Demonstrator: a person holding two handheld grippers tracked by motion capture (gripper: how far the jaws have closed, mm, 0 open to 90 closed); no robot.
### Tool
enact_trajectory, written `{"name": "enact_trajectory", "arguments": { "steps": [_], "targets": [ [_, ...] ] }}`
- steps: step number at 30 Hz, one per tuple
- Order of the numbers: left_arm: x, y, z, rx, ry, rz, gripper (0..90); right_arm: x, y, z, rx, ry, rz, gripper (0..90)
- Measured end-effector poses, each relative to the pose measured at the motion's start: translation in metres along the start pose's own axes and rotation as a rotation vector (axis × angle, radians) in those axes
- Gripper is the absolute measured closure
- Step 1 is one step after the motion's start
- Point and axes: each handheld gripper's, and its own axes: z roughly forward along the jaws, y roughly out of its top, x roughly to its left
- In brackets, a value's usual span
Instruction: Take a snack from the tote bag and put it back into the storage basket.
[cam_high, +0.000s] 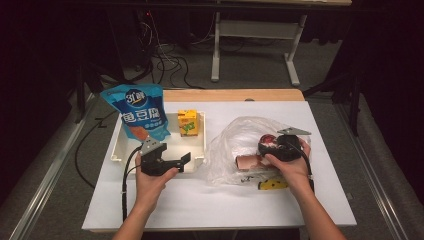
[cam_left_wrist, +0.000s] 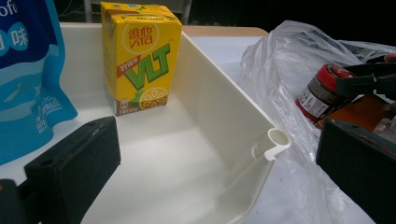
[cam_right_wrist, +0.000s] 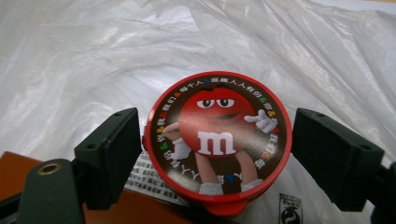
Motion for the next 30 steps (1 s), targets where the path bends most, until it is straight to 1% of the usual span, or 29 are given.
{"name": "enact_trajectory", "arguments": {
  "steps": [3,5,8,9,11,15,17,23,26,27,30],
  "targets": [
    [0.0,0.0,0.001,0.002,0.003,0.006,0.9,0.0,0.002,0.002,0.004,0.0,-0.008,17.9],
    [0.001,-0.001,0.002,0.005,0.004,0.006,1.1,0.002,0.003,0.006,0.025,0.001,-0.022,20.3],
    [-0.001,-0.001,0.002,0.005,0.0,0.009,1.4,0.003,0.005,0.009,0.049,-0.011,-0.038,20.4],
    [-0.001,-0.001,0.002,0.005,0.0,0.009,1.4,0.003,0.005,0.009,0.049,-0.011,-0.038,20.4],
    [-0.002,-0.001,0.003,0.008,-0.003,0.011,1.8,0.004,0.006,0.013,0.075,-0.014,-0.041,20.2],
    [-0.002,-0.001,0.004,0.014,0.001,0.018,2.5,0.001,0.008,0.015,0.098,0.003,-0.037,20.1],
    [-0.003,-0.002,0.004,0.017,-0.001,0.021,2.6,0.001,0.008,0.016,0.101,0.009,-0.032,20.1],
    [-0.007,-0.002,0.005,0.021,-0.007,0.029,3.2,0.003,0.008,0.019,0.122,-0.006,-0.042,20.3],
    [-0.007,-0.002,0.006,0.023,-0.01,0.03,3.5,0.003,0.008,0.019,0.125,-0.01,-0.051,20.8],
    [-0.008,-0.002,0.006,0.023,-0.01,0.035,4.0,0.005,0.008,0.019,0.12,-0.021,-0.064,21.7],
    [-0.009,-0.002,0.006,0.023,-0.014,0.038,4.7,0.005,0.007,0.018,0.112,-0.018,-0.078,22.2]
  ]
}}
